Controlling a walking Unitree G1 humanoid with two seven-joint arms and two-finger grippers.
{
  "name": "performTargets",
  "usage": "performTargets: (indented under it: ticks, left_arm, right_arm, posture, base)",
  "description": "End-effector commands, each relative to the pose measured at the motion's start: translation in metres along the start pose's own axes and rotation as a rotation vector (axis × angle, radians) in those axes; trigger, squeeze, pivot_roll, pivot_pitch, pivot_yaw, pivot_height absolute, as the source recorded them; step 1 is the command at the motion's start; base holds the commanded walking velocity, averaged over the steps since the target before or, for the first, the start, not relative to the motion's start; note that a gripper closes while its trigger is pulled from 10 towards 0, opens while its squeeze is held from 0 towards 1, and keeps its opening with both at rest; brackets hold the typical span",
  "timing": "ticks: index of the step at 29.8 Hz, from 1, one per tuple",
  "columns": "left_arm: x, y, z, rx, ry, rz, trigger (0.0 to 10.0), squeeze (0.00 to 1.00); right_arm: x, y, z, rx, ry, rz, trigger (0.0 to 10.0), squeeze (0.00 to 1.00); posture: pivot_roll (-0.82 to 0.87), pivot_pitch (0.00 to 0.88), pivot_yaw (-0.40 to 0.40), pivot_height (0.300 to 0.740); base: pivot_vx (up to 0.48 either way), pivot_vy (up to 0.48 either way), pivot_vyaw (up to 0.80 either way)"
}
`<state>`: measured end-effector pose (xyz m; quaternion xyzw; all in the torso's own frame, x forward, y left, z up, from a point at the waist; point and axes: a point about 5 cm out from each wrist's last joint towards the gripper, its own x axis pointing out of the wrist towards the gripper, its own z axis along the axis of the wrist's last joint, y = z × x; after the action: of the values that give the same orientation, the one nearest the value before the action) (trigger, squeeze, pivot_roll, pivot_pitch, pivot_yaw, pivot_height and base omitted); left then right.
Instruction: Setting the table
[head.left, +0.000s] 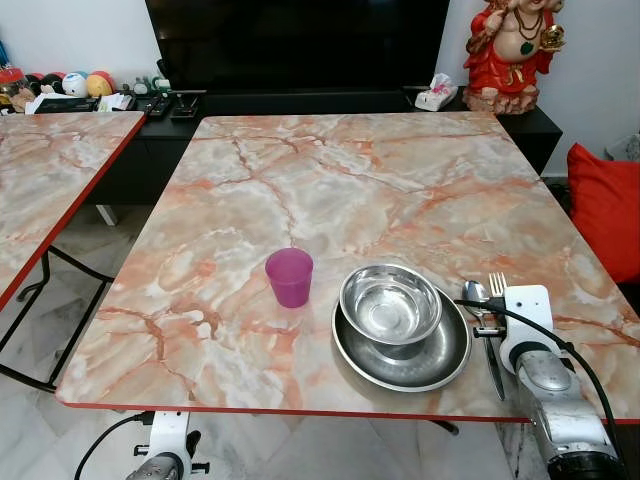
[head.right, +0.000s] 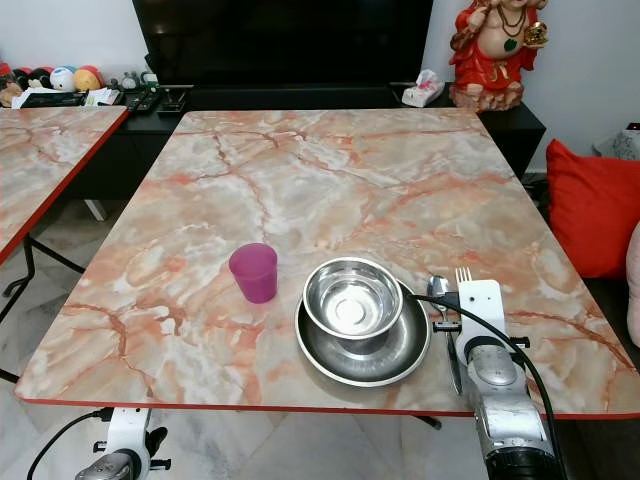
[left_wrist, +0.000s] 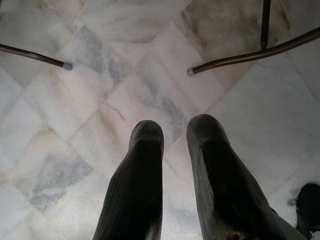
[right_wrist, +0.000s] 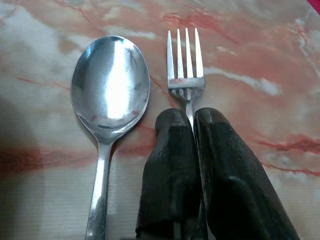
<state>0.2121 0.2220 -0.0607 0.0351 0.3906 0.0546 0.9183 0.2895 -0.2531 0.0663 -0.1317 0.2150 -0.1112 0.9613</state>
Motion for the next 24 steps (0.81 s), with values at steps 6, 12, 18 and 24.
performTargets:
  ticks: [6,12,18,24]
  left_arm:
    - [-0.0010,0.0060,-0.0039,0.005,0.021,0.015,10.0,0.00]
    - [-0.0010,0.0061,-0.0038,0.006,0.021,0.016,10.0,0.00]
    - [-0.0010,0.0062,-0.0038,0.007,0.021,0.016,10.0,0.00]
    - [-0.0011,0.0066,-0.0037,0.009,0.021,0.016,10.0,0.00]
  right_arm:
    - [0.0000,0.0033,-0.0049,0.001,0.026,0.009,10.0,0.85]
    - [0.0001,0.0034,-0.0062,-0.007,0.033,0.006,10.0,0.00]
    - [0.0002,0.0027,-0.0062,-0.011,0.034,0.000,10.0,0.00]
    - [-0.0002,0.0009,-0.0027,-0.010,0.013,-0.020,10.0,0.00]
  posture:
    - [0.02,0.000,0.046,0.740]
    - [0.02,0.000,0.046,0.740]
    - [0.02,0.000,0.046,0.740]
    - [0.02,0.000,0.048,0.740]
  base:
    - [0.000,0.000,0.00]
    - [0.000,0.000,0.00]
    - [0.000,0.000,0.00]
    - [0.000,0.000,0.00]
